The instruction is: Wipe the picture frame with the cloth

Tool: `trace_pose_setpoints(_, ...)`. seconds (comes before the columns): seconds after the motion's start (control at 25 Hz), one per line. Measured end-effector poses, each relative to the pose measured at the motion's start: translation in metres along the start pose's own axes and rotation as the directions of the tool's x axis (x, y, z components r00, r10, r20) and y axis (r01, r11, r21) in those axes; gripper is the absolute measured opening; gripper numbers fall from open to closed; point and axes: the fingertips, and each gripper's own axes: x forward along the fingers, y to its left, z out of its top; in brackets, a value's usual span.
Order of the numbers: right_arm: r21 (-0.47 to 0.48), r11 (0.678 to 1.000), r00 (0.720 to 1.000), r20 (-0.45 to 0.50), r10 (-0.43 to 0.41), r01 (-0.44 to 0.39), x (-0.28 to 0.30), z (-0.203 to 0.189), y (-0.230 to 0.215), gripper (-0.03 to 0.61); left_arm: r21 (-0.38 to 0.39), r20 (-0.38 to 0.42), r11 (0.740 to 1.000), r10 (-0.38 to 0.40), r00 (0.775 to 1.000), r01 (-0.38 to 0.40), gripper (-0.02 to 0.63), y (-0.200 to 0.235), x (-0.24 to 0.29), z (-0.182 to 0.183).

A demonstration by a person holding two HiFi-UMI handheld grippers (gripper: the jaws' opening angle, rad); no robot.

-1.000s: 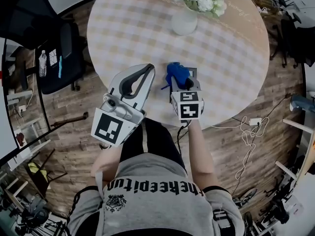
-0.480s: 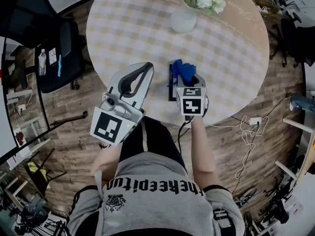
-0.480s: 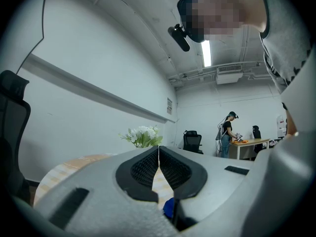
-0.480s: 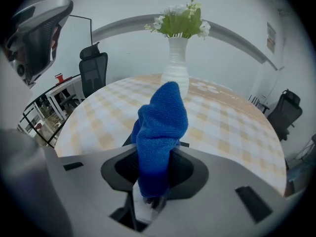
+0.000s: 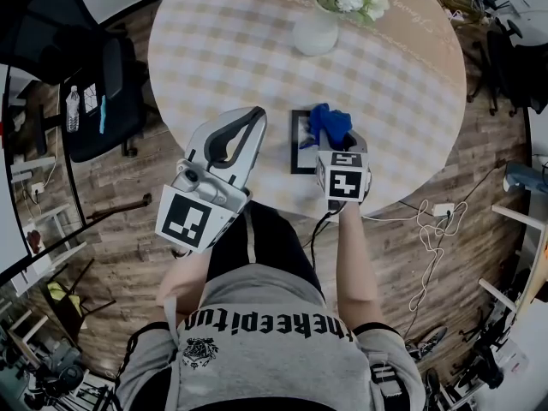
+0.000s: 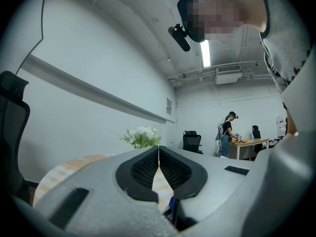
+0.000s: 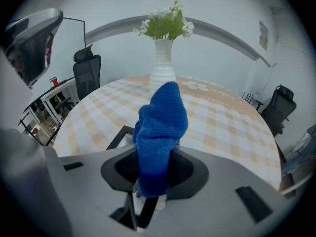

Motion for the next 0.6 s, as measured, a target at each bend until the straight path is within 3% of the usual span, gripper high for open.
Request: trace_pose_setpoints(0.6, 0.036, 0.999, 1.0, 0.009, -0.003, 0.003, -0.015, -0.014, -0.012, 0.12, 0.011, 0.009, 1.0, -0.004, 1.0, 0.004, 0.02, -0.01, -0.003, 0.004)
